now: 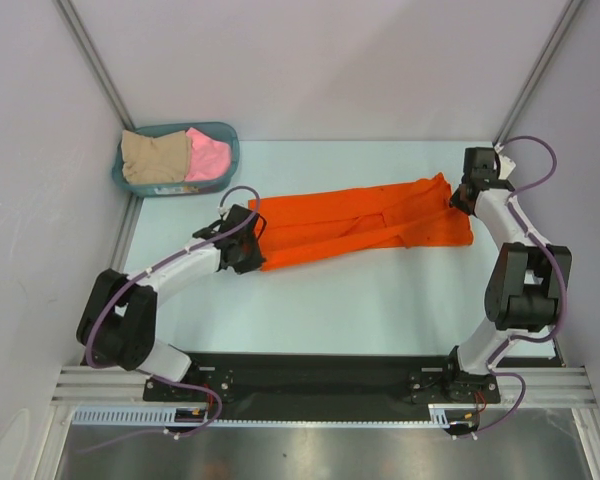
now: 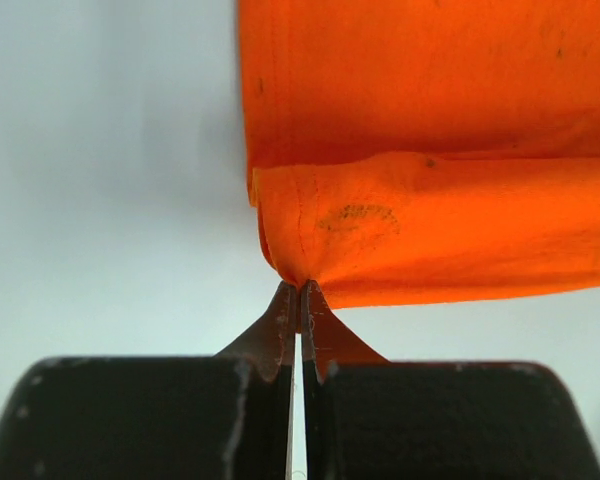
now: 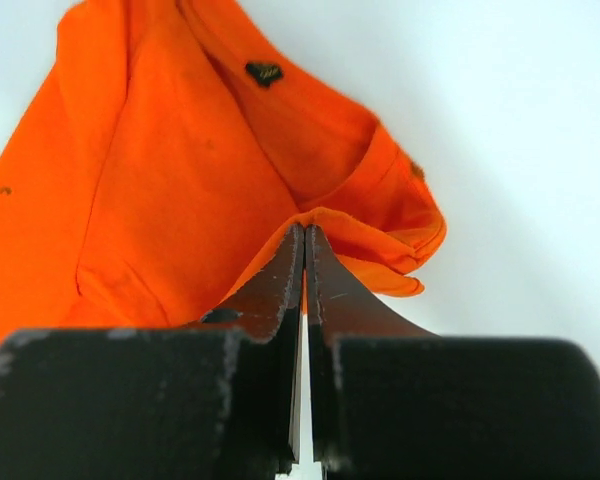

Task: Fold and stack the t-shirts
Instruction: Fold the tshirt

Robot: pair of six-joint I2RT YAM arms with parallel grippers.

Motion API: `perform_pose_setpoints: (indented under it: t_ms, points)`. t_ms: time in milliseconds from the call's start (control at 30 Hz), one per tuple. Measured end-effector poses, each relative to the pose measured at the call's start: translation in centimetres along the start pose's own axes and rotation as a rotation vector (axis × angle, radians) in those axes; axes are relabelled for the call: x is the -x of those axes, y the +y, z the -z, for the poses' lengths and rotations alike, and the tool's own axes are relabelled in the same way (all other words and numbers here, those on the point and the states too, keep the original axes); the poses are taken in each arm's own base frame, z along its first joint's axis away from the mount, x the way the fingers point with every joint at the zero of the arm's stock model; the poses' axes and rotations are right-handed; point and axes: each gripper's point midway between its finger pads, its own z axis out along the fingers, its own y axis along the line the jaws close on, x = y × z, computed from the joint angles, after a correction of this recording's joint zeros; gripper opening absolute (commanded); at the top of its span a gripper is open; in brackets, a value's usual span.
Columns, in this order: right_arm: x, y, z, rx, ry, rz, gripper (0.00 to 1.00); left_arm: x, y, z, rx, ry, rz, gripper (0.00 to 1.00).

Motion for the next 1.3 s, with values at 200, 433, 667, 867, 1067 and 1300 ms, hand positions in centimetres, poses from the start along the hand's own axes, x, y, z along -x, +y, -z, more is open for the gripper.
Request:
perform_pose_setpoints:
  t_ms: [200,433,667,867,1067,1300]
  points:
    - [1.7,-1.3,-1.0,-0.027,-0.007,-0.009,0.00,-1.2,-0.9,-0.8,-0.035,0.055,-0.018,0.00]
    - [1.4,-0.9,-2.9,-0.005,0.042,0.000,0.00,0.6,-2.5,-0.3,-0.068,0.028,-0.011,0.00]
    - [0.6,0.9,-4.8,0.029,0.089,0.043,0.00,3.4,-2.2,-1.2,-0.049,0.005,0.021,0.00]
    - [-0.1,0.6,-4.5,0.012,0.110,0.031,0.00,3.2,-1.5,-1.2,-0.037,0.018,0.013,0.00]
    - [-3.7,-3.7,-1.4,-0.085,0.159,0.022,0.00,0.6,-1.0,0.4,-0.099,0.046,-0.016,0.00]
    - [-6.5,-8.4,3.0,-0.175,0.154,0.008,0.00,-4.7,0.0,1.1,-0.157,0.131,-0.062,0.00]
